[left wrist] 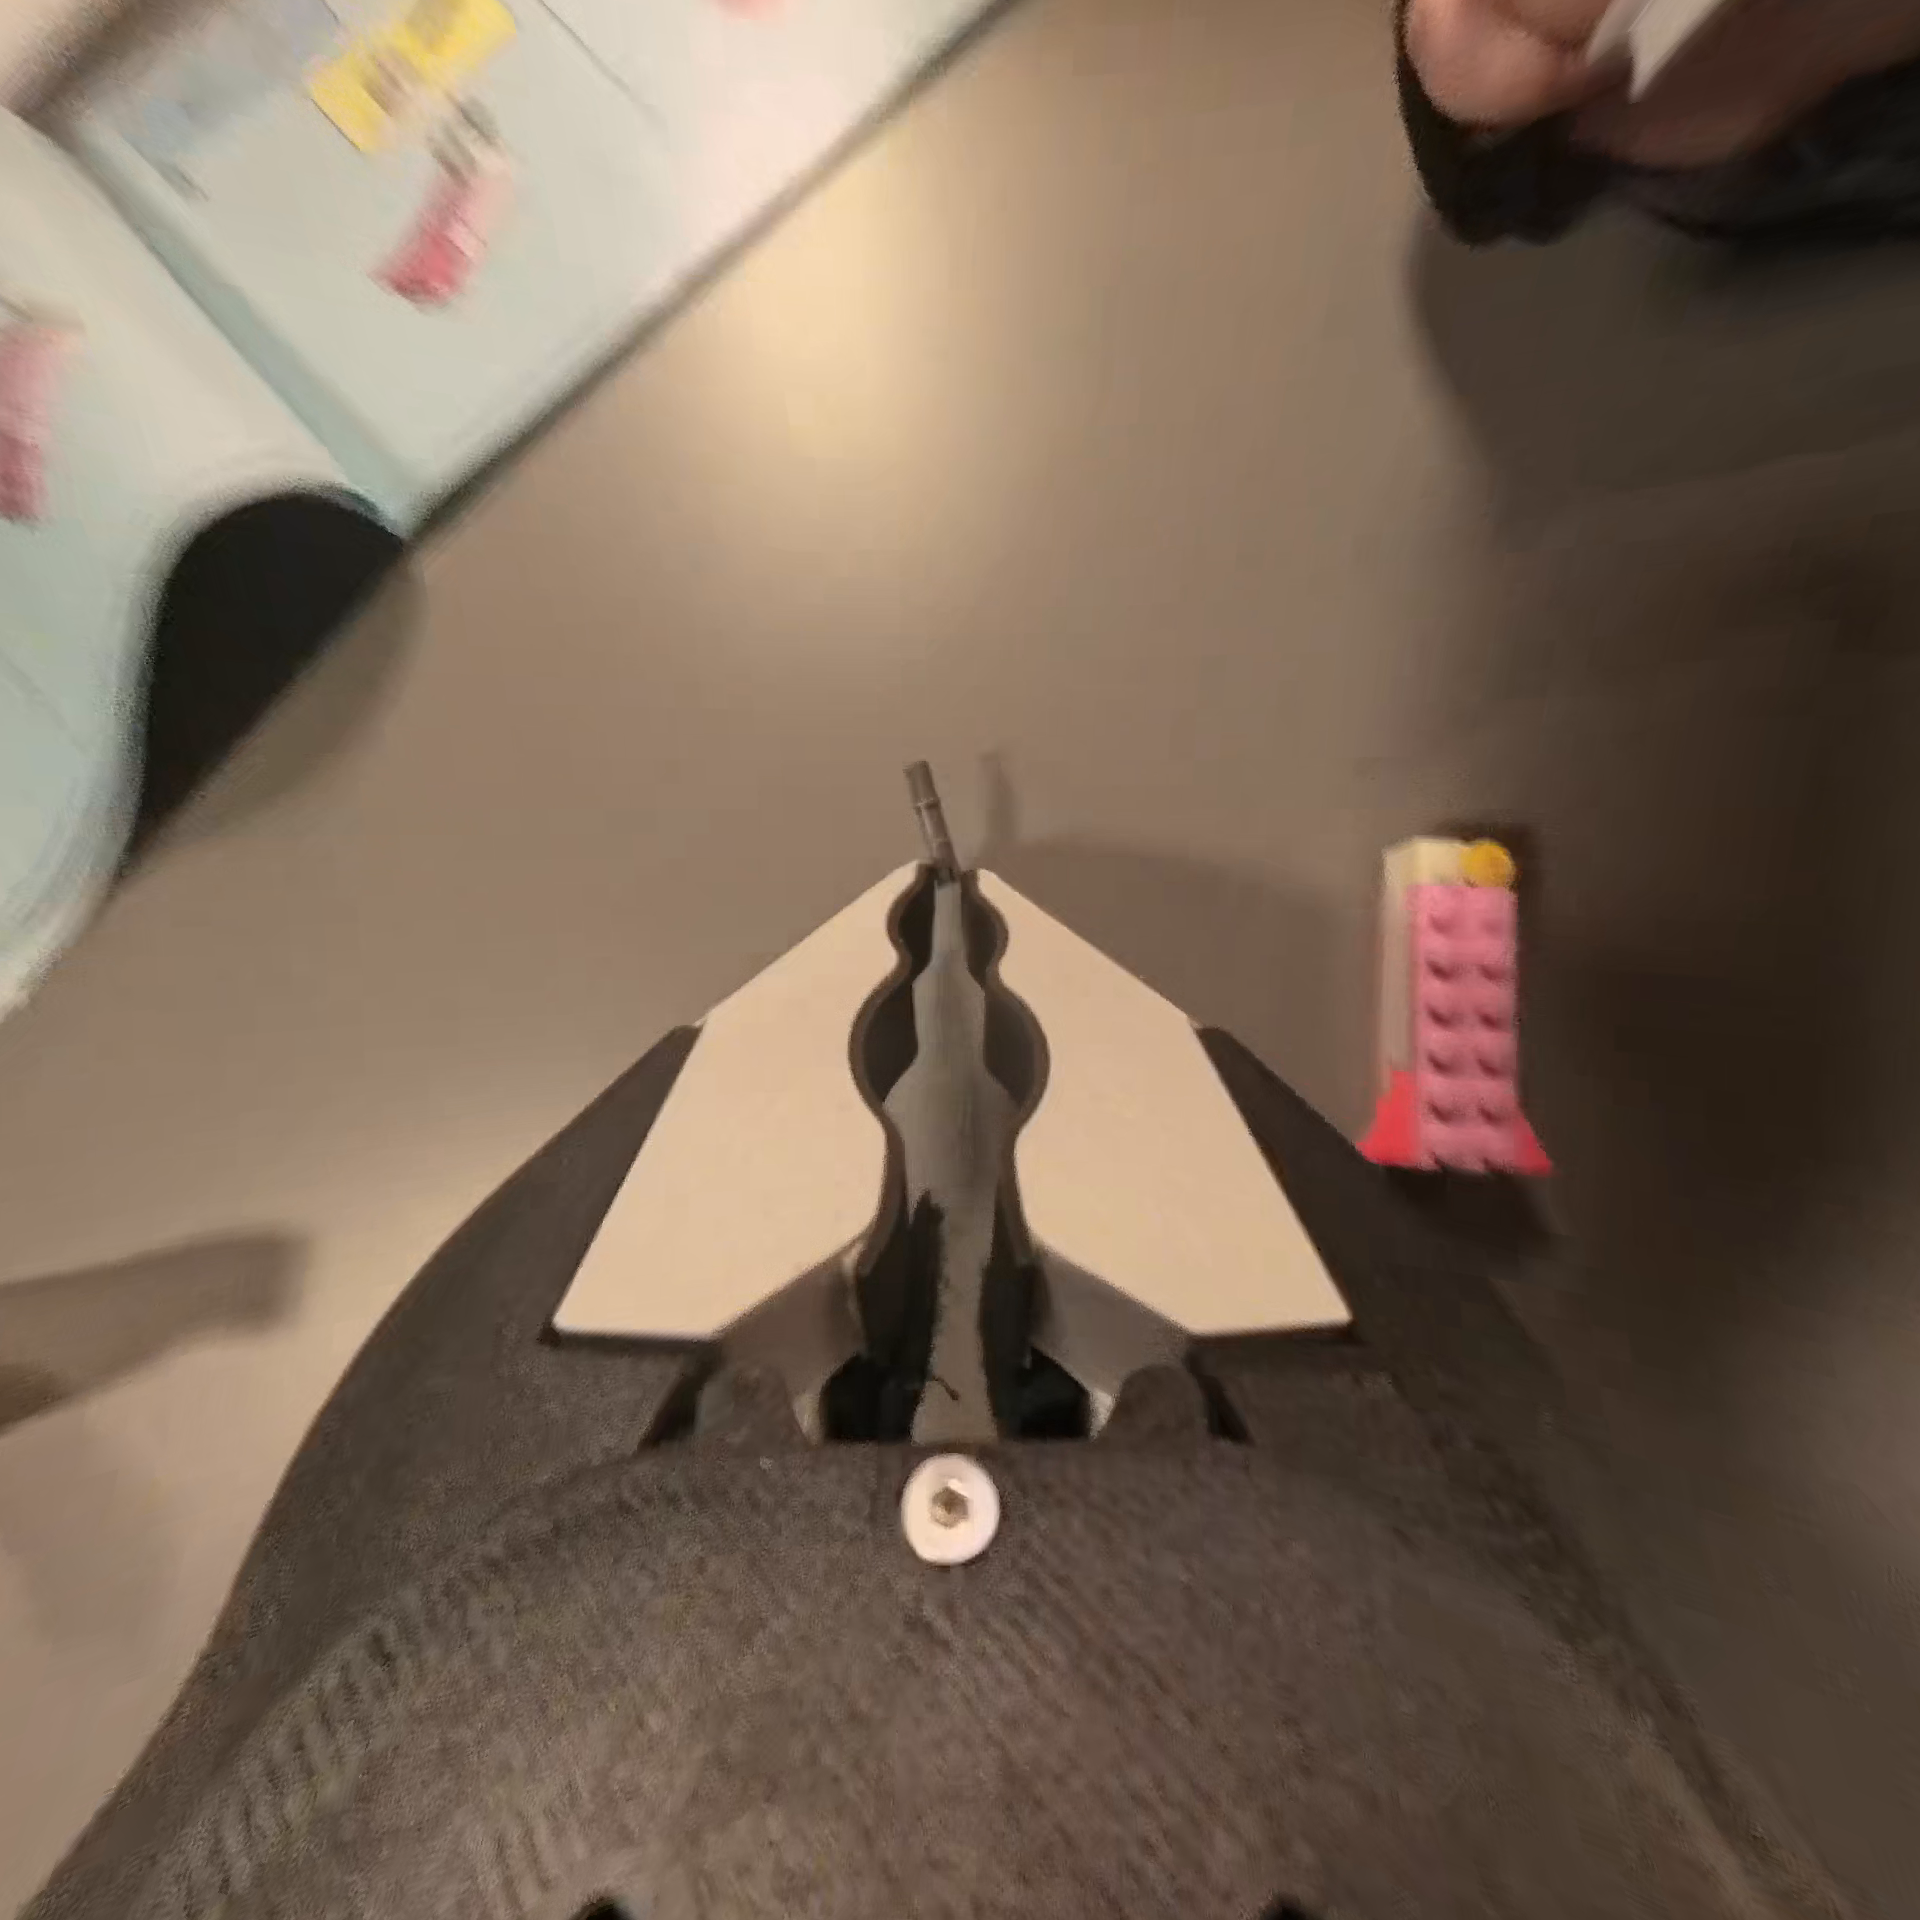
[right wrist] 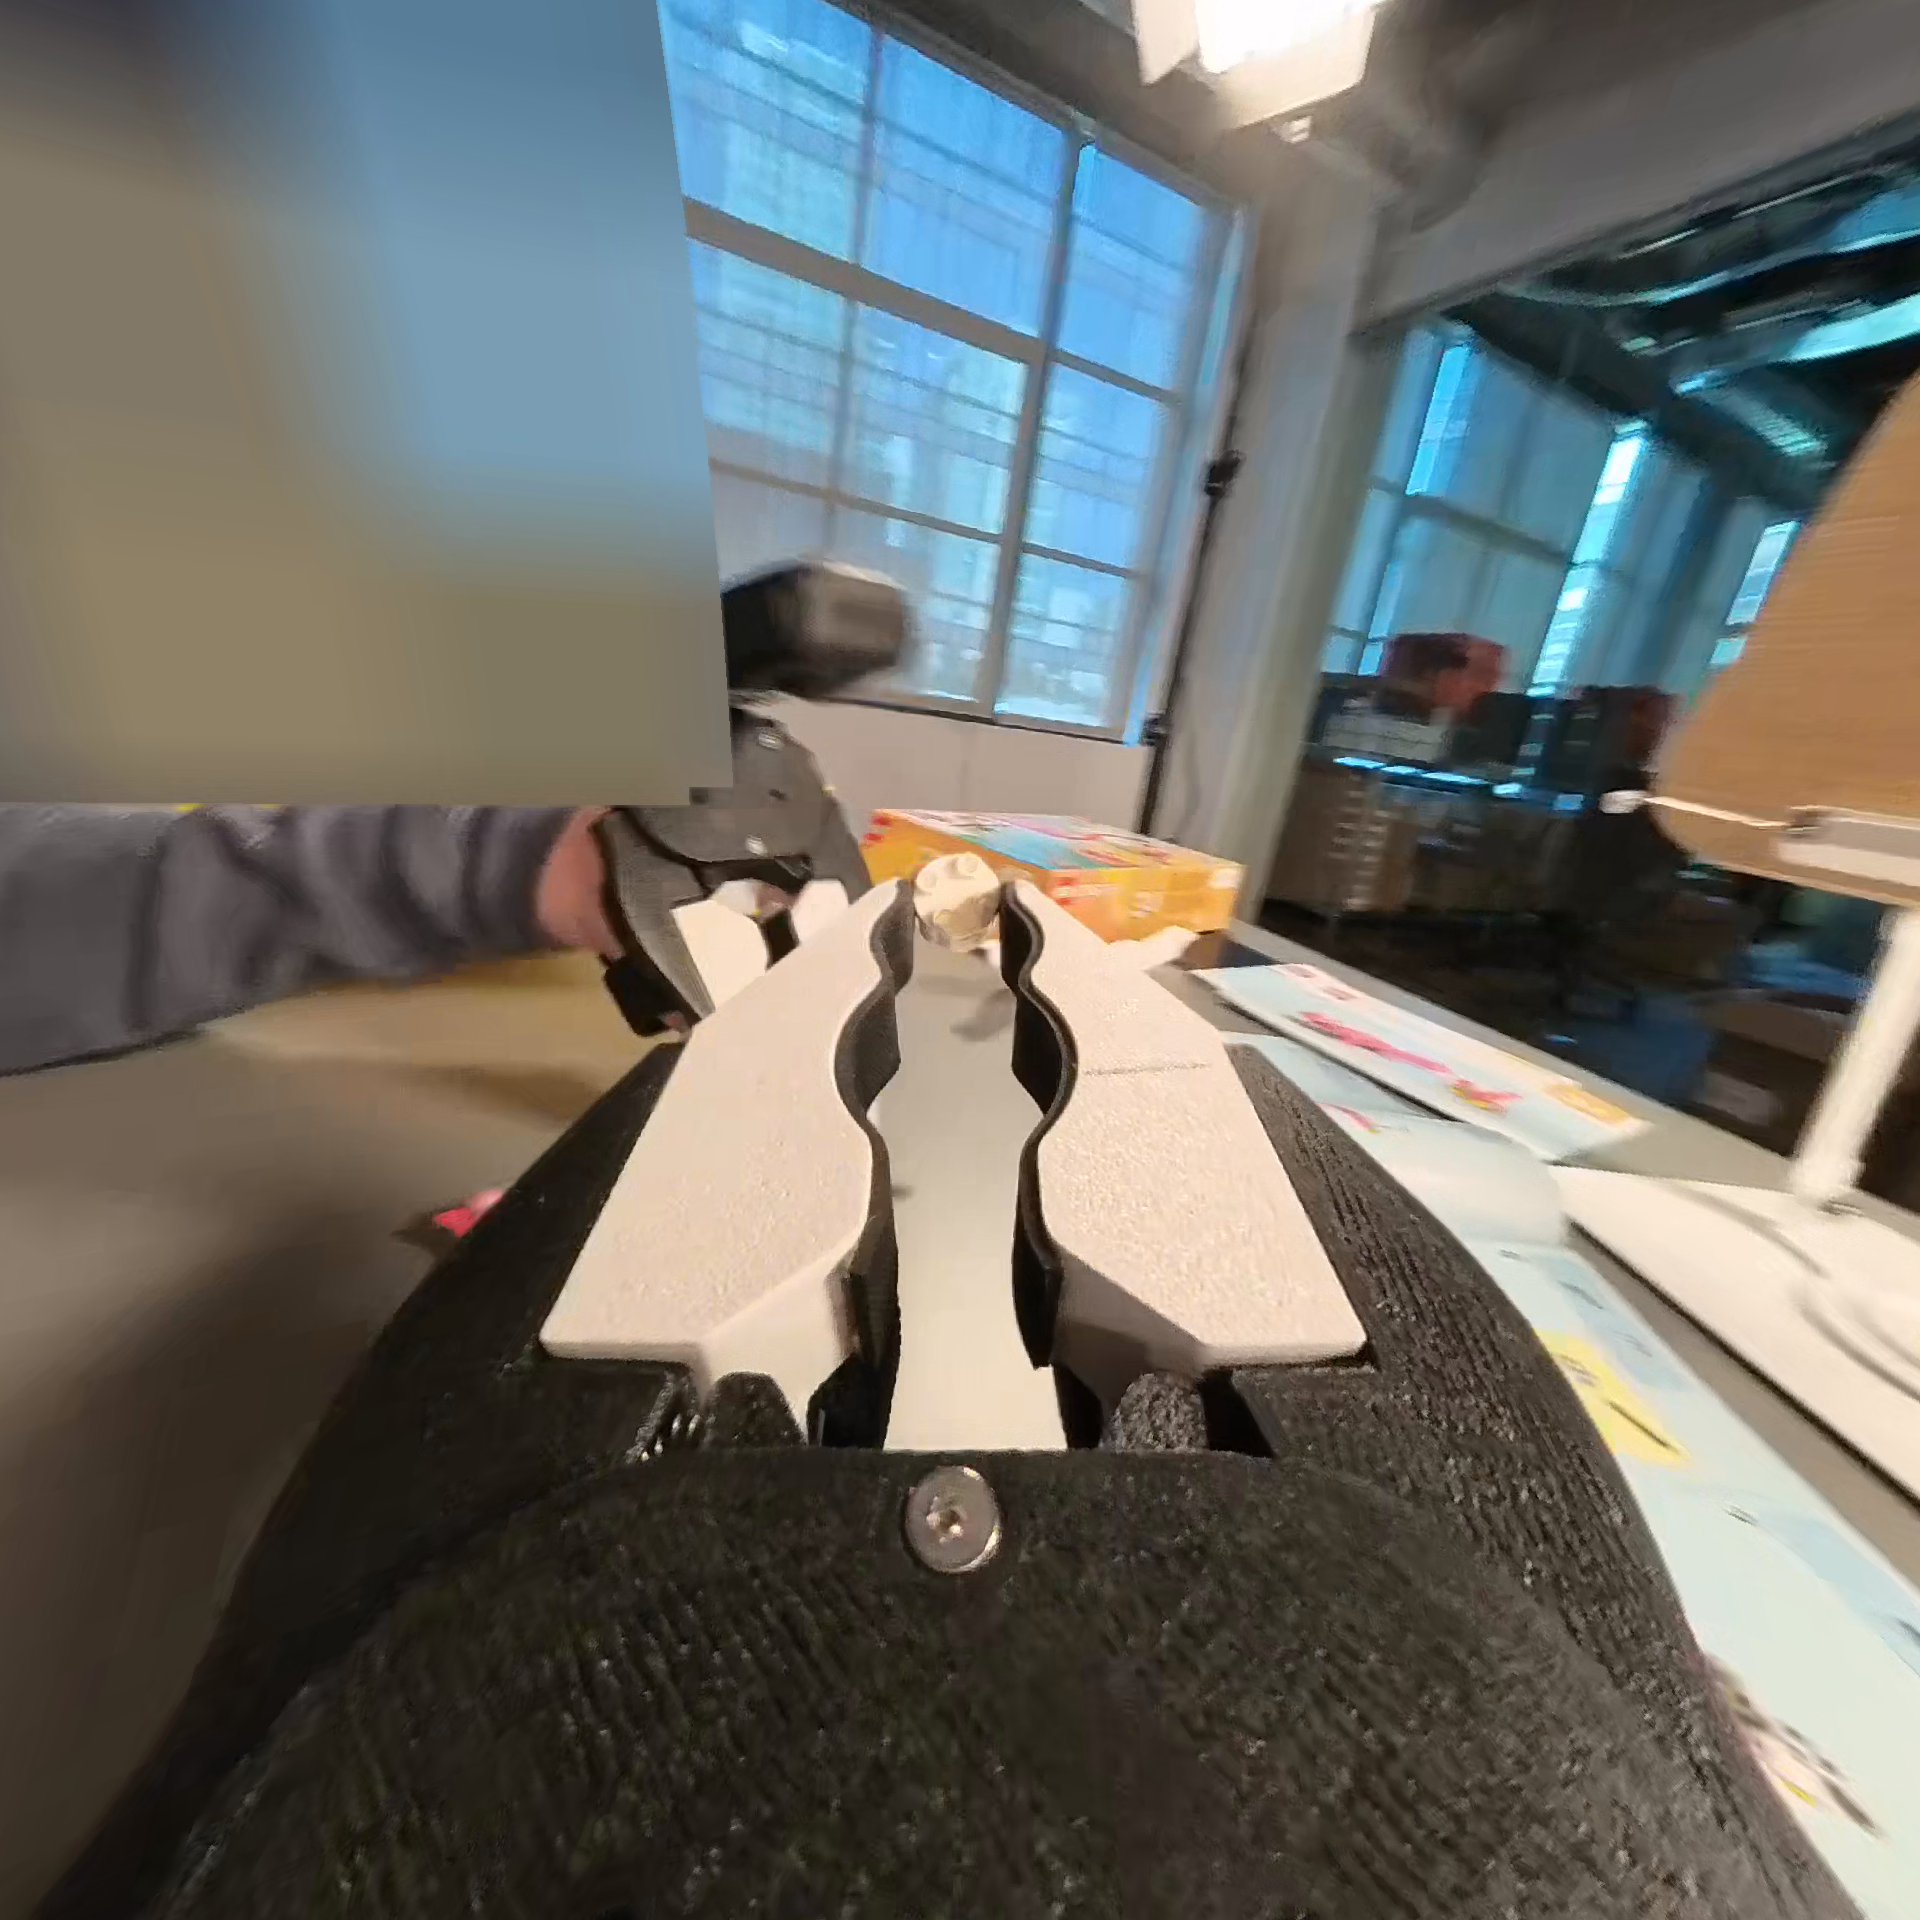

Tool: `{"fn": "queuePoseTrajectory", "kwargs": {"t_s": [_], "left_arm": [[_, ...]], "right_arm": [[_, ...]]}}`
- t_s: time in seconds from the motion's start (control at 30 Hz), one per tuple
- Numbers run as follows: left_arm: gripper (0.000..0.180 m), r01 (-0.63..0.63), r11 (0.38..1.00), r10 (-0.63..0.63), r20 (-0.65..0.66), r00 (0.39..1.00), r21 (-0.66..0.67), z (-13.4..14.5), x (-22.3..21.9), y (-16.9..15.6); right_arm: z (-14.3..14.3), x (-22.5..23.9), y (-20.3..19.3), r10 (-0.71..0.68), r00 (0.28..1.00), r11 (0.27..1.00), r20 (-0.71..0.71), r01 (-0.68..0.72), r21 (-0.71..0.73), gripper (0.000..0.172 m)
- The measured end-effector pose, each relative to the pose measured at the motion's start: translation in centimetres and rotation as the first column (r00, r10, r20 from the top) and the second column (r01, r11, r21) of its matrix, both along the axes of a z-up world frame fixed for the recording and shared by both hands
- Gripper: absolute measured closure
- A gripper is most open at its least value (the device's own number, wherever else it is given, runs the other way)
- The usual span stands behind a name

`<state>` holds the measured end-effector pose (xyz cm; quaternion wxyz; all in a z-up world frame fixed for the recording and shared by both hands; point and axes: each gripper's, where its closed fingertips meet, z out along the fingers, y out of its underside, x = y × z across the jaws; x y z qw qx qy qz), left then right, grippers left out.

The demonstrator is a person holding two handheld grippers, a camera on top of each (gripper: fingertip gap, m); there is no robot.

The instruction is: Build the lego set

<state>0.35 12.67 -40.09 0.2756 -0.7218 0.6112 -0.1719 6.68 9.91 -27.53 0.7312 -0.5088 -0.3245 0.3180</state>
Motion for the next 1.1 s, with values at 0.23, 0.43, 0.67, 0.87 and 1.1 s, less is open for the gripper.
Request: {"fn": "queuePoseTrajectory", "kwargs": {"t_s": [0.23,0.43,0.67,0.87,1.1], "left_arm": [[0.176,-0.108,0.984,0.046,0.386,0.922,0.140,4.1,1.8,1.0],[0.176,-0.112,0.994,0.086,0.536,0.840,0.015,5.5,1.8,0.8],[0.177,-0.045,0.995,0.095,0.651,0.754,-0.093,6.9,2.0,0.1],[0.176,-0.062,0.970,0.178,0.515,0.838,-0.234,4.5,1.5,0.3],[0.176,-0.206,0.942,0.237,0.089,0.968,-0.266,0.3,-1.9,-0.7]], "right_arm": [[-0.4,0.4,0.9,-0.061,0.998,0.998,0.017,0.061,-0.011,0.157],[-0.4,0.6,1.1,-0.077,0.997,0.997,0.017,0.078,-0.013,0.157],[-0.6,0.4,1.1,-0.089,0.995,0.996,0.041,0.090,-0.006,0.157],[-0.8,0.2,1.1,-0.111,0.992,0.994,0.068,0.110,0.011,0.157],[-1.0,0.3,1.6,-0.129,0.989,0.992,0.076,0.129,0.008,0.157]]}}
